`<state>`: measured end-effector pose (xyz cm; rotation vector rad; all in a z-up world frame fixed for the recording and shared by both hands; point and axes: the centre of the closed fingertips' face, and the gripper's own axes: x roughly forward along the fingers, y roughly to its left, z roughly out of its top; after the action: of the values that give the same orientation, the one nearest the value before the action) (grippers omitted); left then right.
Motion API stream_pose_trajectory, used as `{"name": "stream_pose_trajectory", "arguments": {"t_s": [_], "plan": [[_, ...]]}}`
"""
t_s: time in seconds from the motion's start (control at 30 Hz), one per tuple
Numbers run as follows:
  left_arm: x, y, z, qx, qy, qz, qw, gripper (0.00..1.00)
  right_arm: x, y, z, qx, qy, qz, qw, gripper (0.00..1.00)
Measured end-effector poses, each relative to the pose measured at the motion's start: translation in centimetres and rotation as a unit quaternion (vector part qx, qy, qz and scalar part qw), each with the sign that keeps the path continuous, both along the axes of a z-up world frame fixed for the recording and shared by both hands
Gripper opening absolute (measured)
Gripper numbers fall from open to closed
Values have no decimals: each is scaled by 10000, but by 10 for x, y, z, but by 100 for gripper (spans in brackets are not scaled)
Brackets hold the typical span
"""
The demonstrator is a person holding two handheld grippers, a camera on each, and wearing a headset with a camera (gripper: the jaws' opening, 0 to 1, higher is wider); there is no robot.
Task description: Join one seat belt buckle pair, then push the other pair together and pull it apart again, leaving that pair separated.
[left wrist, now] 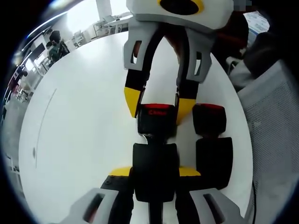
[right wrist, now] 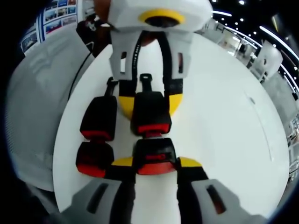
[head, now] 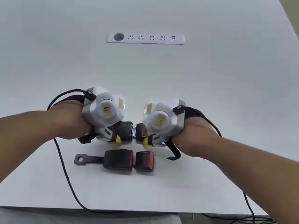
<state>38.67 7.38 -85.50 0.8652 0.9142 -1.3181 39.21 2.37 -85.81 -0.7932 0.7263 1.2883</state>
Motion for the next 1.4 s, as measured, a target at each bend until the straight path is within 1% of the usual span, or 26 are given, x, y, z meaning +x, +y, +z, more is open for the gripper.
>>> {"name": "stream_pose_trajectory", "arguments": {"t_s": [0.13, 0.17, 0.23, 0.33, 0.4, 0.57, 0.8, 0.83, 0.93, 0.97, 1.1, 1.17, 1.2, 1.23, 1.27, 1.3, 1.4], "plan": [[2, 2, 0, -126, -2, 58, 9999, 34, 1, -13, 0, -15, -32, 2, 10000, 33], [2, 2, 0, -135, -4, 48, 9999, 34, 1, -15, 0, 43, -12, -24, 10000, 33], [2, 1, -1, -116, -4, 43, 9999, 34, 0, -16, 0, 84, -26, 8, 10000, 33], [2, 1, -1, -86, 0, 40, 10000, 34, 0, -21, 0, 34, -54, 41, 10000, 34], [2, 2, -2, -92, -4, 56, 9999, 34, 0, -26, 0, 50, -2, -30, 10000, 34], [2, 1, -1, -132, 0, 82, 9999, 34, -2, -48, -1, -21, -47, -94, 9999, 35], [1, 1, -1, -112, -7, 148, 9998, 34, -7, -89, 0, -180, -81, -243, 9995, 35], [0, 1, 0, -103, -6, 165, 9998, 34, -8, -97, 0, -231, -83, -271, 9993, 35], [-1, 1, 0, -77, -14, 171, 9998, 35, -9, -112, 0, -330, -68, -309, 9990, 35], [-1, 1, 1, -55, -11, 170, 9998, 35, -9, -116, 0, -355, -56, -324, 9988, 35], [-3, 0, 1, 35, 0, 178, 9998, 35, -6, -131, 0, -552, -139, -369, 9977, 35], [-3, 1, 1, 84, -12, 206, 9998, 35, -6, -133, 0, -566, -111, -422, 9974, 36], [-1, 2, 2, 114, -60, 267, 9996, 36, -5, -134, 0, -572, -138, -436, 9973, 36], [1, 2, 2, 134, -188, 314, 9992, 37, -3, -135, 0, -610, -218, -380, 9972, 36], [1, 2, 3, 157, -262, 325, 9990, 38, -3, -134, 0, -622, -224, -382, 9971, 37], [-1, 2, 3, 168, -255, 342, 9989, 38, -3, -134, 0, -627, -225, -390, 9970, 38], [-2, 2, 4, 217, -395, 307, 9985, 37, 0, -134, 1, -690, -290, -397, 9964, 41]]}}
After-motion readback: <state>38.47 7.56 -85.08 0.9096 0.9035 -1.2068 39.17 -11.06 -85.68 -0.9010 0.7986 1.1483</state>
